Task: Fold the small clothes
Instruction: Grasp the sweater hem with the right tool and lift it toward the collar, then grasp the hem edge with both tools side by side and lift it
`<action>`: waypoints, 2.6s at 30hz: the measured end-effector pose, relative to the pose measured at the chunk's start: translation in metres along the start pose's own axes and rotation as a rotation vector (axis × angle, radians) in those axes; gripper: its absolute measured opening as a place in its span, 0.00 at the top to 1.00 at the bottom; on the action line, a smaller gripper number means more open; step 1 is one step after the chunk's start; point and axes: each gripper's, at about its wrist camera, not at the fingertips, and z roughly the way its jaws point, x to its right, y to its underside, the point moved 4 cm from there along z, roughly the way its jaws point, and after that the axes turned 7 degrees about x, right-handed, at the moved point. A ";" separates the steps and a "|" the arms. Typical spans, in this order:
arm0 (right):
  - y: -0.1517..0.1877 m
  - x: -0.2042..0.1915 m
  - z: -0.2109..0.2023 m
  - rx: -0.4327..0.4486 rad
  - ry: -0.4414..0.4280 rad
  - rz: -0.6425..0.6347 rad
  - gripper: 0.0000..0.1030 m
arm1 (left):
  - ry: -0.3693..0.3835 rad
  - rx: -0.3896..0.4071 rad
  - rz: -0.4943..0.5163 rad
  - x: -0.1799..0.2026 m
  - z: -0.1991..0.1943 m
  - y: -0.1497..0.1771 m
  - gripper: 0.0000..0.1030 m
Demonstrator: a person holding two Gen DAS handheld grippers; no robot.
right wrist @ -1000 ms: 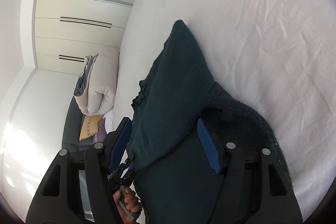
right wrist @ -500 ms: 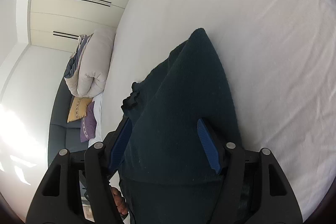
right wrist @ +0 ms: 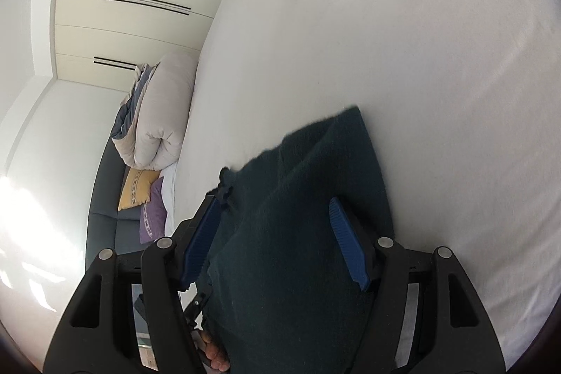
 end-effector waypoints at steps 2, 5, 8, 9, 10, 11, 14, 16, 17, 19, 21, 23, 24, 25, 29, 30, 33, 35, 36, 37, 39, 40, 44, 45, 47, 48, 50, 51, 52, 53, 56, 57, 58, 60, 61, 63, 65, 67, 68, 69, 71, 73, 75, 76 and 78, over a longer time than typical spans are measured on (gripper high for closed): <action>0.017 0.003 -0.015 -0.001 -0.016 -0.018 0.38 | 0.005 0.012 -0.016 -0.004 -0.013 0.005 0.44; 0.040 0.008 -0.039 -0.005 -0.023 -0.010 0.38 | -0.022 -0.005 -0.041 -0.013 -0.036 0.017 0.34; 0.060 0.012 -0.070 0.012 -0.028 -0.006 0.38 | -0.032 0.017 -0.084 -0.026 -0.079 0.035 0.32; 0.069 0.013 -0.085 0.019 -0.025 -0.009 0.38 | -0.049 0.020 -0.098 -0.030 -0.092 0.043 0.25; 0.077 0.014 -0.094 0.019 -0.026 -0.014 0.38 | -0.061 0.026 -0.109 -0.034 -0.103 0.049 0.22; 0.087 0.015 -0.106 0.020 -0.024 -0.021 0.38 | -0.067 0.034 -0.123 -0.038 -0.118 0.058 0.22; 0.125 0.017 -0.138 -0.001 0.013 -0.073 0.38 | -0.075 0.021 -0.178 -0.049 -0.152 0.088 0.21; 0.151 0.019 -0.160 -0.015 0.036 -0.108 0.38 | -0.068 -0.008 -0.214 -0.053 -0.166 0.107 0.21; 0.163 0.020 -0.168 -0.022 0.041 -0.116 0.38 | -0.058 -0.030 -0.229 -0.055 -0.173 0.120 0.21; 0.187 0.024 -0.187 -0.036 0.050 -0.127 0.38 | -0.054 -0.037 -0.226 -0.053 -0.187 0.136 0.21; 0.209 0.031 -0.205 -0.042 0.065 -0.129 0.38 | -0.054 -0.043 -0.223 -0.050 -0.202 0.150 0.21; 0.225 0.038 -0.220 -0.047 0.077 -0.131 0.38 | -0.045 -0.052 -0.235 -0.047 -0.212 0.158 0.21; 0.231 0.041 -0.228 -0.048 0.085 -0.134 0.38 | -0.042 -0.062 -0.236 -0.046 -0.216 0.163 0.21; 0.238 0.045 -0.237 -0.047 0.098 -0.140 0.38 | -0.041 -0.071 -0.235 -0.046 -0.219 0.167 0.21; 0.256 0.060 -0.271 -0.040 0.112 -0.138 0.38 | -0.036 -0.103 -0.229 -0.045 -0.233 0.183 0.21; 0.259 0.063 -0.277 -0.044 0.110 -0.137 0.38 | -0.030 -0.115 -0.227 -0.045 -0.236 0.187 0.21; 0.269 0.069 -0.290 -0.069 0.111 -0.142 0.38 | -0.002 -0.152 -0.221 -0.043 -0.241 0.196 0.21; 0.269 0.068 -0.289 -0.083 0.107 -0.145 0.38 | 0.021 -0.172 -0.228 -0.043 -0.245 0.201 0.22; 0.271 0.069 -0.290 -0.089 0.107 -0.146 0.38 | 0.029 -0.182 -0.234 -0.043 -0.246 0.203 0.23; 0.273 0.069 -0.290 -0.096 0.105 -0.145 0.38 | 0.039 -0.195 -0.239 -0.043 -0.246 0.205 0.23; 0.276 0.070 -0.291 -0.108 0.099 -0.140 0.38 | 0.057 -0.223 -0.241 -0.043 -0.246 0.208 0.23; 0.274 0.067 -0.287 -0.114 0.096 -0.138 0.38 | 0.066 -0.236 -0.241 -0.042 -0.247 0.209 0.23; 0.277 0.070 -0.292 -0.137 0.084 -0.126 0.38 | 0.126 -0.284 -0.260 -0.039 -0.245 0.212 0.23; 0.278 0.070 -0.293 -0.139 0.082 -0.124 0.38 | 0.136 -0.297 -0.261 -0.038 -0.244 0.213 0.23; 0.278 0.071 -0.296 -0.147 0.081 -0.120 0.38 | 0.148 -0.322 -0.247 -0.034 -0.242 0.215 0.24; 0.279 0.072 -0.299 -0.152 0.080 -0.118 0.38 | 0.149 -0.329 -0.242 -0.033 -0.242 0.215 0.25; 0.278 0.071 -0.301 -0.160 0.080 -0.118 0.38 | 0.157 -0.330 -0.253 -0.034 -0.242 0.216 0.27; 0.278 0.072 -0.303 -0.166 0.082 -0.117 0.38 | 0.162 -0.331 -0.267 -0.036 -0.241 0.215 0.30; 0.278 0.071 -0.303 -0.170 0.082 -0.116 0.38 | 0.165 -0.332 -0.278 -0.038 -0.241 0.214 0.34; 0.278 0.072 -0.304 -0.174 0.082 -0.114 0.38 | 0.170 -0.332 -0.291 -0.040 -0.240 0.214 0.36; 0.279 0.075 -0.306 -0.186 0.089 -0.105 0.38 | 0.159 -0.339 -0.301 -0.046 -0.238 0.214 0.55; 0.280 0.076 -0.307 -0.191 0.093 -0.102 0.38 | 0.158 -0.342 -0.304 -0.048 -0.237 0.214 0.62; 0.280 0.076 -0.308 -0.196 0.095 -0.103 0.38 | 0.155 -0.342 -0.308 -0.050 -0.237 0.214 0.68; 0.281 0.077 -0.308 -0.213 0.105 -0.109 0.38 | 0.147 -0.344 -0.308 -0.051 -0.235 0.213 0.74; 0.282 0.077 -0.309 -0.224 0.112 -0.113 0.38 | 0.145 -0.346 -0.303 -0.049 -0.234 0.213 0.76; 0.285 0.078 -0.311 -0.246 0.127 -0.121 0.38 | 0.147 -0.351 -0.293 -0.047 -0.232 0.212 0.78; 0.288 0.080 -0.310 -0.261 0.138 -0.127 0.39 | 0.141 -0.354 -0.282 -0.046 -0.230 0.212 0.81; 0.285 0.081 -0.312 -0.250 0.157 -0.124 0.39 | 0.140 -0.355 -0.280 -0.045 -0.229 0.212 0.83; 0.282 0.081 -0.314 -0.236 0.172 -0.121 0.39 | 0.138 -0.355 -0.281 -0.045 -0.228 0.212 0.85; 0.279 0.082 -0.317 -0.224 0.188 -0.120 0.39 | 0.136 -0.354 -0.282 -0.045 -0.228 0.213 0.87; 0.274 0.084 -0.321 -0.219 0.206 -0.116 0.39 | 0.136 -0.355 -0.282 -0.046 -0.227 0.215 0.89; 0.271 0.087 -0.320 -0.233 0.223 -0.117 0.39 | 0.134 -0.354 -0.281 -0.046 -0.226 0.217 0.92; 0.273 0.089 -0.312 -0.273 0.232 -0.124 0.39 | 0.133 -0.355 -0.274 -0.046 -0.227 0.217 0.92; 0.274 0.088 -0.309 -0.287 0.231 -0.139 0.39 | 0.132 -0.355 -0.272 -0.046 -0.228 0.218 0.92; 0.277 0.086 -0.299 -0.330 0.220 -0.147 0.39 | 0.133 -0.354 -0.270 -0.047 -0.229 0.218 0.93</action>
